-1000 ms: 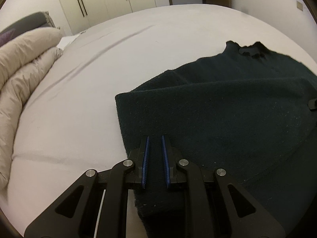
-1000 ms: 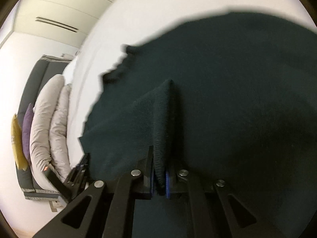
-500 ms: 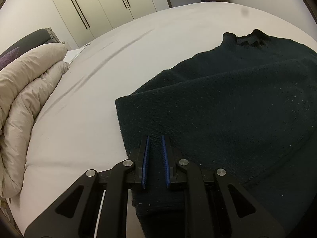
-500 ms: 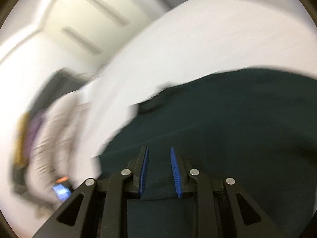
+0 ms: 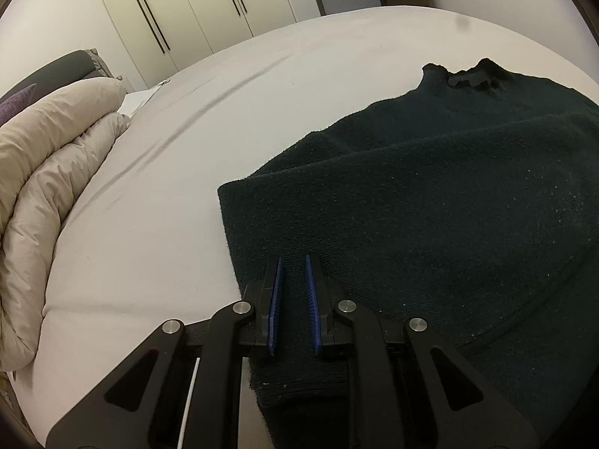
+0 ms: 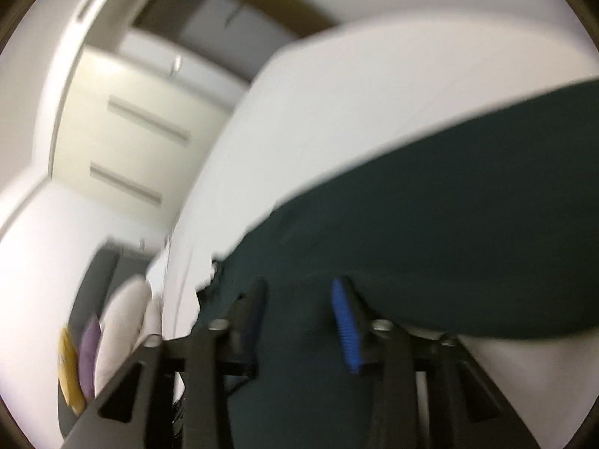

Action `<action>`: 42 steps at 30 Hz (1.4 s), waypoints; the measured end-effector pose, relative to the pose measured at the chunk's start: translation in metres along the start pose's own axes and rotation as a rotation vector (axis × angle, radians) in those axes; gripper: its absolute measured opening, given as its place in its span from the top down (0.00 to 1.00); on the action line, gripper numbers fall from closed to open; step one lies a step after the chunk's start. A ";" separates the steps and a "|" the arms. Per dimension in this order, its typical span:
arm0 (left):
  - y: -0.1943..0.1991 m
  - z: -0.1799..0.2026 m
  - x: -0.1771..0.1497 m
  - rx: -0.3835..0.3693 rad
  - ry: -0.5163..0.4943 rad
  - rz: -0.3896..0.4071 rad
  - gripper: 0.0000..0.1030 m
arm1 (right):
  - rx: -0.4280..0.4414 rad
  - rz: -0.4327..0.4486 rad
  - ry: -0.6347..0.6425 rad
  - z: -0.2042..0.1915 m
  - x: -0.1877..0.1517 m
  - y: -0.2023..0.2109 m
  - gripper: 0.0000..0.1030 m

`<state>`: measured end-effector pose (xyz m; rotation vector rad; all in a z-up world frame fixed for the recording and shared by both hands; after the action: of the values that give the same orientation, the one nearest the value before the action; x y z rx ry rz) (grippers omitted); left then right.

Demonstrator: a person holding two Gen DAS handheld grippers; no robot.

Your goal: Fold small clothes

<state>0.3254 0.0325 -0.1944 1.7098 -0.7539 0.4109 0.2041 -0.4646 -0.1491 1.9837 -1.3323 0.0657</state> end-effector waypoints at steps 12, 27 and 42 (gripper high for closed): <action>0.094 0.021 0.018 -0.152 0.107 0.054 0.87 | -0.041 0.208 -0.573 0.172 0.020 0.162 0.47; 0.114 0.089 -0.031 -0.304 0.072 -0.062 0.87 | -0.011 0.406 -0.659 0.204 0.053 0.178 0.55; 0.108 0.061 0.002 -0.537 0.322 -0.035 0.86 | -0.178 0.361 -0.185 0.070 0.107 0.127 0.91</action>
<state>0.2468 -0.0401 -0.1311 1.1180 -0.5354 0.4032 0.1254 -0.6142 -0.0871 1.6144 -1.7410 -0.0673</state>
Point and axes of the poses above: each gripper's, at about its wrist camera, not at the fingertips, and y roughly against the way its jaws point, z to its right, x to its top, the point moved 5 cm from there along -y, roughly the way its jaws point, and after that the axes turned 2 degrees about y, right-handed, at the moved point
